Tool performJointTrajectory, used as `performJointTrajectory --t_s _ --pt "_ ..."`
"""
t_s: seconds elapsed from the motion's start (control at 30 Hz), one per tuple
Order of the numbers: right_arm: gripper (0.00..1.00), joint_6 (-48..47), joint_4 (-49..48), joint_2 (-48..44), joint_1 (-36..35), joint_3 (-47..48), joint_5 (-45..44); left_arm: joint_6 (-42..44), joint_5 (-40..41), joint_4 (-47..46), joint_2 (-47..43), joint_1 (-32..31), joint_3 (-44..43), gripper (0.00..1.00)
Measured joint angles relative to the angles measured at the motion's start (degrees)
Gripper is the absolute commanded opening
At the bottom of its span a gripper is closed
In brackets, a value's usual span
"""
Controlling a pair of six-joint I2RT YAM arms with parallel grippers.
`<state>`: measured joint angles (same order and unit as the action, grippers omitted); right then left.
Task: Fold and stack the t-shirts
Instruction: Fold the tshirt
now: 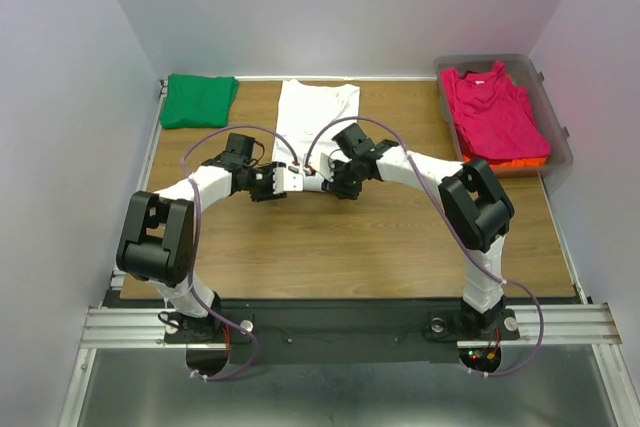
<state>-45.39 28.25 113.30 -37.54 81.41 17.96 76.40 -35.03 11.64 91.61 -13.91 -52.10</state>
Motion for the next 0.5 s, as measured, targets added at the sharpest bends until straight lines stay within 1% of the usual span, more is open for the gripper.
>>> performJointTrajectory --t_s 0.13,0.23,0.33,0.37,0.43,0.47,0.5 --pt "0.41 -0.04 -0.44 1.11 0.42 -0.72 -0.48 1.57 1.68 -2.78 1.25 -0.68 0.00 0.49" --pt "0.37 -0.20 -1.36 1.42 0.44 -1.14 -0.98 2.49 3.23 -3.72 2.58 -1.03 -0.02 0.47" --pt "0.31 -0.26 -2.84 1.42 0.44 -1.68 -1.11 3.69 4.94 -3.85 3.96 -1.44 -0.02 0.45" --pt "0.26 -0.28 -3.21 1.42 0.44 -1.75 -1.22 4.17 5.81 -3.98 4.39 -1.77 -0.02 0.45" --pt "0.22 -0.35 -4.13 1.42 0.44 -2.10 -1.49 4.92 6.56 -4.35 4.96 -2.14 -0.13 0.43" --pt "0.16 -0.35 -4.81 1.42 0.44 -2.34 -1.70 5.25 7.06 -4.48 5.11 -2.32 -0.33 0.40" --pt "0.12 -0.35 -5.16 1.42 0.44 -2.43 -1.92 5.40 7.26 -4.50 5.33 -2.49 -0.48 0.31"
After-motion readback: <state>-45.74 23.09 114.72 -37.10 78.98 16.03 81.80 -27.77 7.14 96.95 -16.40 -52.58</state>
